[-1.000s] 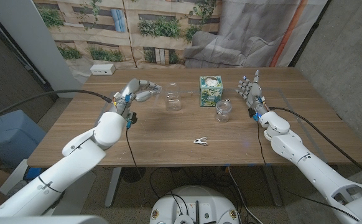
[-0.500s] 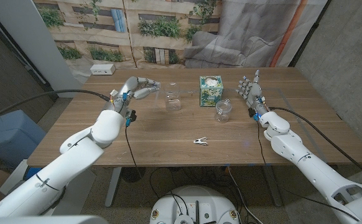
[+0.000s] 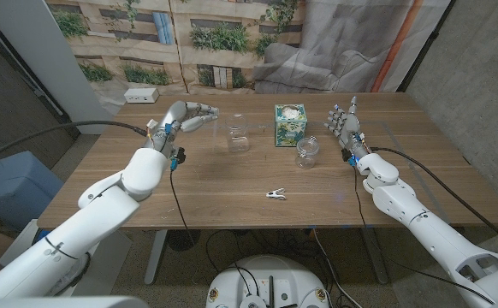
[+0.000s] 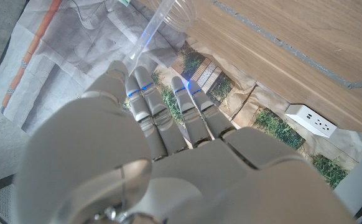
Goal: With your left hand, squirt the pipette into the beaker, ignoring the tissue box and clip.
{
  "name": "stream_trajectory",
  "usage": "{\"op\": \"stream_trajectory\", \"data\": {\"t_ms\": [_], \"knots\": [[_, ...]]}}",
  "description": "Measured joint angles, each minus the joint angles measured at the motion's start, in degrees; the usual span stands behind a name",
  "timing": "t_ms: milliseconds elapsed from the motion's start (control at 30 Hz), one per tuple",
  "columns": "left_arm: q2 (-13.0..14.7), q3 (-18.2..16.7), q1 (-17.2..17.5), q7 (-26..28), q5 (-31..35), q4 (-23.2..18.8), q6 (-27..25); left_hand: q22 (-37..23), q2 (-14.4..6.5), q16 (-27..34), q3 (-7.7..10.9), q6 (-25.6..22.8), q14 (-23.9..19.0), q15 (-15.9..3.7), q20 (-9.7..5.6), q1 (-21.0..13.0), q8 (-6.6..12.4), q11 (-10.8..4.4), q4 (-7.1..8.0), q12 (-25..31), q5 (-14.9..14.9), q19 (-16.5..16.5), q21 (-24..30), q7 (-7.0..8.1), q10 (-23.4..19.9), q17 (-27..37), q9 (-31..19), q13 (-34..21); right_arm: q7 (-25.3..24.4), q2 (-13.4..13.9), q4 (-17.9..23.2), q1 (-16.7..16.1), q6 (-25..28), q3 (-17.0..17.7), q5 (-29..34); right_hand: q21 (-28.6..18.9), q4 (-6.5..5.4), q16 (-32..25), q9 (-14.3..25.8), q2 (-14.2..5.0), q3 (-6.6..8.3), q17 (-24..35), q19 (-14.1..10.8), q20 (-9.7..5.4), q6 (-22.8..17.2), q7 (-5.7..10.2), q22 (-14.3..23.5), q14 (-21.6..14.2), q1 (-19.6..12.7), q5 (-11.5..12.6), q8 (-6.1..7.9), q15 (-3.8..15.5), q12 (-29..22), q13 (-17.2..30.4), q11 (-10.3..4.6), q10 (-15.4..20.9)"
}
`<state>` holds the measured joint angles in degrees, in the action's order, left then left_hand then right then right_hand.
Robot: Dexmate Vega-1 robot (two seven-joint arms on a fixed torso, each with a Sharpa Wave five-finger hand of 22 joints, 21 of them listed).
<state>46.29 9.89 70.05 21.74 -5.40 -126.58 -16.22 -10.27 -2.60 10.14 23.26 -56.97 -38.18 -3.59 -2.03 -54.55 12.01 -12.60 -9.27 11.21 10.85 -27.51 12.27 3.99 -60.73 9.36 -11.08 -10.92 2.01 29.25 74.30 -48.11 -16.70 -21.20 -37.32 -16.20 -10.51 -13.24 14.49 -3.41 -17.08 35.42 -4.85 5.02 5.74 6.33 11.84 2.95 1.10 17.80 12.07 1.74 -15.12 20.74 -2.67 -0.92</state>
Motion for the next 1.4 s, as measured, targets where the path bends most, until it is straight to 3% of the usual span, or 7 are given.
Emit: {"op": "stream_trajectory", "data": {"t_ms": [433,1400], "knots": [[-0.18,-0.14,-1.18,0.37,-1.11,1.22,2.73,0.0,0.3,0.0,0.0,0.0,0.0,0.0,0.0,0.29,0.0,0.01,0.0,0.0,0.0,0.0,0.0,0.01,0.19,0.0,0.0,0.0,0.01,0.0,-0.02,0.0,-0.04,0.0,0.01,0.0,0.0,0.0,0.0,0.0,0.0,0.0,0.0,0.0,0.0,0.0,0.0,0.0,0.0,0.0,0.0,0.0,0.0,0.0,0.0,0.0],[-5.86,3.9,-8.29,1.64,-2.82,10.19,11.94,0.01,-0.23,0.0,0.16,0.39,0.0,0.0,0.31,0.82,-0.44,-0.09,-0.15,0.0,0.0,0.31,0.0,0.43,0.93,0.01,0.01,-0.01,0.0,0.0,-0.02,0.0,-0.04,0.0,0.01,0.0,0.0,0.0,0.0,0.0,0.0,0.0,0.0,0.0,0.0,0.0,0.0,0.0,0.0,0.0,0.0,0.0,0.0,0.0,0.0,0.0]]}}
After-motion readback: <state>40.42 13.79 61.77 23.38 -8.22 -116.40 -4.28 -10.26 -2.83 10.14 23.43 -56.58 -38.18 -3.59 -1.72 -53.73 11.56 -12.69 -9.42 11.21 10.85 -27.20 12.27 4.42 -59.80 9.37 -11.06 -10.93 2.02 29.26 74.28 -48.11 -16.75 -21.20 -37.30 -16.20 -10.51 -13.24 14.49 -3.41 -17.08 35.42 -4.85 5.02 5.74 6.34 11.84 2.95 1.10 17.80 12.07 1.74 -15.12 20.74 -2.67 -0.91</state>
